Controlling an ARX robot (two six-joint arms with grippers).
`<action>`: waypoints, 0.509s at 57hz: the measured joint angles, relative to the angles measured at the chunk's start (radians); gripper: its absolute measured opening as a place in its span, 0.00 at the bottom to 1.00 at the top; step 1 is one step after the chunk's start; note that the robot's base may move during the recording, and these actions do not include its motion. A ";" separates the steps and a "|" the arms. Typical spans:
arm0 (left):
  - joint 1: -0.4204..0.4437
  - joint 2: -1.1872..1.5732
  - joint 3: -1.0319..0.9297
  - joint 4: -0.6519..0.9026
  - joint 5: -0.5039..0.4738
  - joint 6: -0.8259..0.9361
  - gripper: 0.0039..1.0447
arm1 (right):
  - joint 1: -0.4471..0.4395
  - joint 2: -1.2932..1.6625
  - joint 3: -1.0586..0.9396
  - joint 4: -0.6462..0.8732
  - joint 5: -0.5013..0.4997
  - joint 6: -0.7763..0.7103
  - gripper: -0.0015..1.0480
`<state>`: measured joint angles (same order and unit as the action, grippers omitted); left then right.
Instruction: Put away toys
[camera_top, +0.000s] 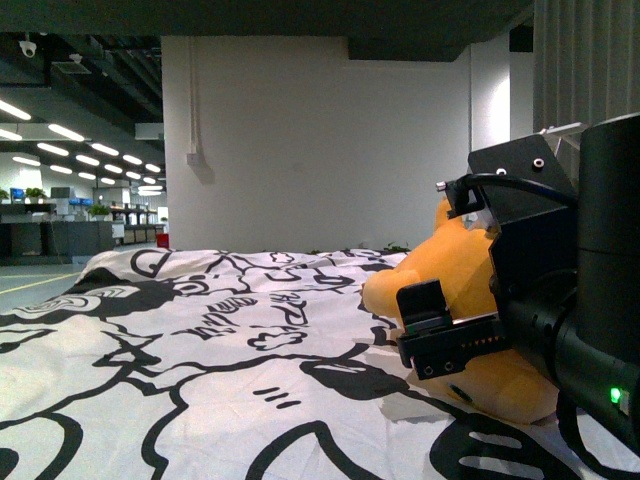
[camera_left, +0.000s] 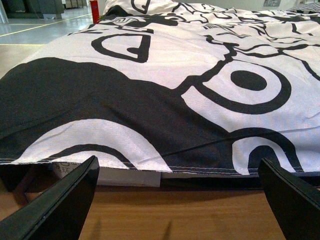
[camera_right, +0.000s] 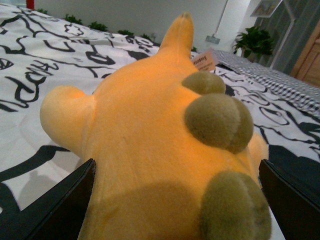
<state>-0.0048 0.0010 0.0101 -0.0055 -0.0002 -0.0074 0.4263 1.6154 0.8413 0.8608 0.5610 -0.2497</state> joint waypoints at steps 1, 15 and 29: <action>0.000 0.000 0.000 0.000 0.000 0.000 0.94 | 0.000 0.000 -0.001 -0.003 -0.001 0.002 0.94; 0.000 0.000 0.000 0.000 0.000 0.000 0.94 | 0.014 0.002 -0.002 -0.052 -0.035 0.051 0.94; 0.000 0.000 0.000 0.000 0.000 0.000 0.94 | 0.015 0.003 -0.002 -0.044 -0.055 0.052 0.73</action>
<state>-0.0048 0.0010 0.0101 -0.0055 -0.0002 -0.0074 0.4412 1.6180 0.8398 0.8169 0.5064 -0.1974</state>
